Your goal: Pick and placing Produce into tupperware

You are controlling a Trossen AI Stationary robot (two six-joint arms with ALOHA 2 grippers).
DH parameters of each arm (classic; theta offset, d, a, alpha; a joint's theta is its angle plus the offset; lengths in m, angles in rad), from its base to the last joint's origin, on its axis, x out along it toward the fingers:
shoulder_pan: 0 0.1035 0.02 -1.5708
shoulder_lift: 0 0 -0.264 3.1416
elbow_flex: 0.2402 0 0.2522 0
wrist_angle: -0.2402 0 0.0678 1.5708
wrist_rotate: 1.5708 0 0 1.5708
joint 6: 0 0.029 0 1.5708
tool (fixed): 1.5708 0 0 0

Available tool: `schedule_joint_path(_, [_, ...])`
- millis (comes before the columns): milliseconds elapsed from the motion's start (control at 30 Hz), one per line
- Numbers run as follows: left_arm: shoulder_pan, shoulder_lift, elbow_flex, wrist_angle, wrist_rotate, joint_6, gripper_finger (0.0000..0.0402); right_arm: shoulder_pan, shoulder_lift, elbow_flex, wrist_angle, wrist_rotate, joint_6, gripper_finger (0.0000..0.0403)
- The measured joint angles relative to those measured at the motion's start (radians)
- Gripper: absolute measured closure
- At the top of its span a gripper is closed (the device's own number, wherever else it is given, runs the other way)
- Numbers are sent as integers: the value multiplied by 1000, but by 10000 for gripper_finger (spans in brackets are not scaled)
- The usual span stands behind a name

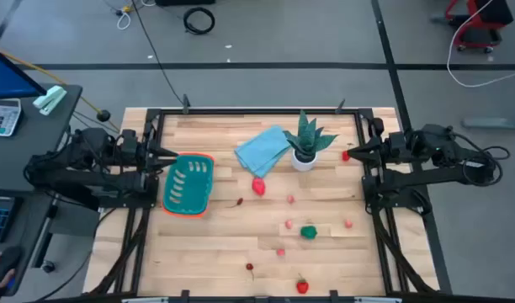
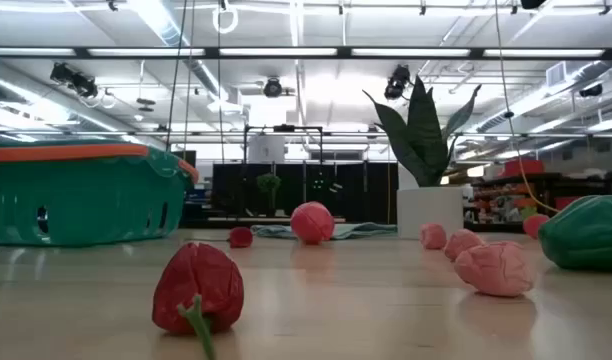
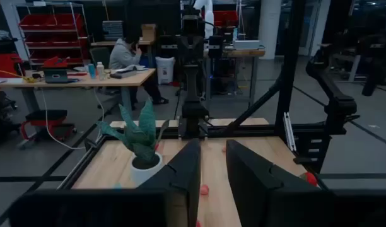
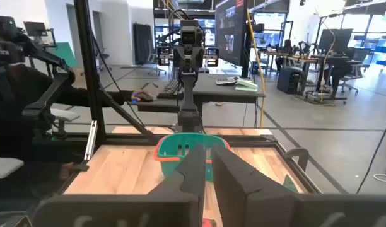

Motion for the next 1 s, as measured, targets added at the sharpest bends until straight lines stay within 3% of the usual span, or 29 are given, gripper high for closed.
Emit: schedule_joint_path(1000, [0, 0, 0, 0, 0, 0, 315, 0, 0, 0, 0, 0, 0, 366])
